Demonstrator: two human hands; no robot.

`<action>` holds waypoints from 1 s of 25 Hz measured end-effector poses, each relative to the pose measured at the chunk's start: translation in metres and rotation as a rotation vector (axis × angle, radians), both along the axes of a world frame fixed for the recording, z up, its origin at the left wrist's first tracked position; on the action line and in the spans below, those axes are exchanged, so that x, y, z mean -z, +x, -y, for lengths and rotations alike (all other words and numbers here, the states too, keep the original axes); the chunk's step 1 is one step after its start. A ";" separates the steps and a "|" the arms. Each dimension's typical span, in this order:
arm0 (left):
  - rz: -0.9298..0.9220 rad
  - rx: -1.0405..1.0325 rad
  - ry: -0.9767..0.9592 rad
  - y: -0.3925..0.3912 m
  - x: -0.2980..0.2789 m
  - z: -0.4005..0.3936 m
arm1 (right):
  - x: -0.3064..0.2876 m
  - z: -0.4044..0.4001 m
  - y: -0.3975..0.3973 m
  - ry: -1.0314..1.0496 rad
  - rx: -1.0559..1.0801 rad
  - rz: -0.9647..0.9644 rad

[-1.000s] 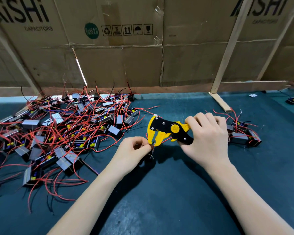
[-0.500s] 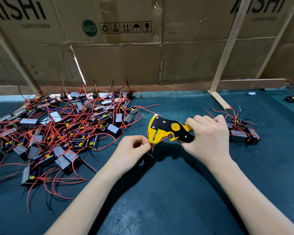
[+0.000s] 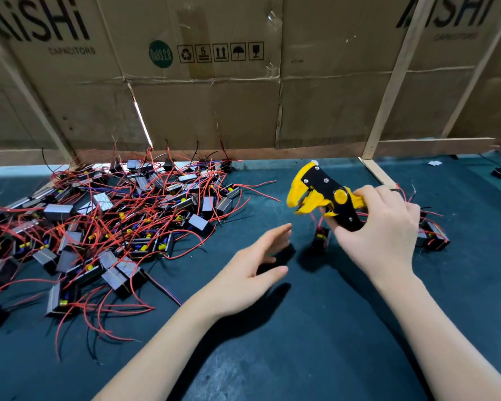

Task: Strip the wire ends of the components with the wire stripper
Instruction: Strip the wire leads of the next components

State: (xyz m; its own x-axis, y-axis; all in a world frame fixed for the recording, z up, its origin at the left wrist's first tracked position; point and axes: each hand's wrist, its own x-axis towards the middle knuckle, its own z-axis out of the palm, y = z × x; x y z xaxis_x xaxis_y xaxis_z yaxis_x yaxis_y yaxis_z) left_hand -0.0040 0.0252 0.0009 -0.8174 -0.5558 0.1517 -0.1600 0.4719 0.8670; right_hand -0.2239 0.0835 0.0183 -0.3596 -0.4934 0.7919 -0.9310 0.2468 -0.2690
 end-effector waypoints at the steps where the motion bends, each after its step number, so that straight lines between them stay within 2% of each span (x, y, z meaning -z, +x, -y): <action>1: -0.011 -0.046 -0.085 0.000 -0.001 0.002 | 0.000 -0.001 -0.002 -0.001 0.005 0.010; 3: -0.109 -0.276 -0.278 0.006 -0.005 0.010 | -0.002 -0.002 -0.003 0.030 -0.052 0.033; 5: -0.145 -0.580 -0.459 0.019 -0.010 0.025 | -0.002 -0.001 0.001 0.129 -0.199 0.049; 7: -0.048 -0.837 -0.563 0.035 -0.011 0.042 | 0.003 0.000 0.008 0.286 -0.281 -0.008; 8: 0.043 -0.900 -0.571 0.041 -0.009 0.049 | 0.007 0.000 0.010 0.382 -0.272 -0.052; 10: 0.257 -0.899 -0.567 0.047 -0.002 0.056 | 0.015 0.002 0.010 0.550 -0.199 -0.113; 12: 0.388 -0.851 -0.608 0.046 0.004 0.056 | 0.016 0.003 0.002 0.614 -0.093 -0.112; 15: 0.405 -0.848 -0.663 0.043 0.005 0.053 | 0.012 0.001 -0.016 0.530 0.056 0.058; 17: 0.294 -0.828 -0.658 0.041 0.001 0.051 | 0.012 -0.003 -0.027 0.502 0.179 0.101; 19: 0.018 -0.716 -0.556 0.037 -0.004 0.046 | 0.011 -0.005 -0.032 0.460 0.244 0.131; 20: -0.133 -0.648 -0.421 0.033 -0.007 0.041 | 0.010 -0.004 -0.032 0.401 0.237 0.170; 22: -0.389 -0.486 0.060 0.020 -0.013 0.030 | 0.004 -0.004 -0.026 0.211 0.131 0.289; 23: -0.473 -0.408 0.303 0.013 -0.015 0.025 | 0.001 -0.003 -0.022 0.104 0.039 0.369; 24: -0.503 -0.358 0.458 0.008 -0.014 0.022 | -0.001 -0.002 -0.017 0.016 -0.071 0.459; 25: -0.464 -0.330 0.481 0.005 -0.012 0.020 | -0.002 -0.002 -0.011 -0.034 -0.175 0.552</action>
State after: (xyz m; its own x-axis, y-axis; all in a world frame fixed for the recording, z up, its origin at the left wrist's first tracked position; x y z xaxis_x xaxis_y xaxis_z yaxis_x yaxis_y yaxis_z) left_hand 0.0014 0.0052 0.0128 -0.5079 -0.8532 0.1185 0.2052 0.0138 0.9786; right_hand -0.2350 0.0857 0.0205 -0.6394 -0.5600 0.5268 -0.6767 0.0846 -0.7314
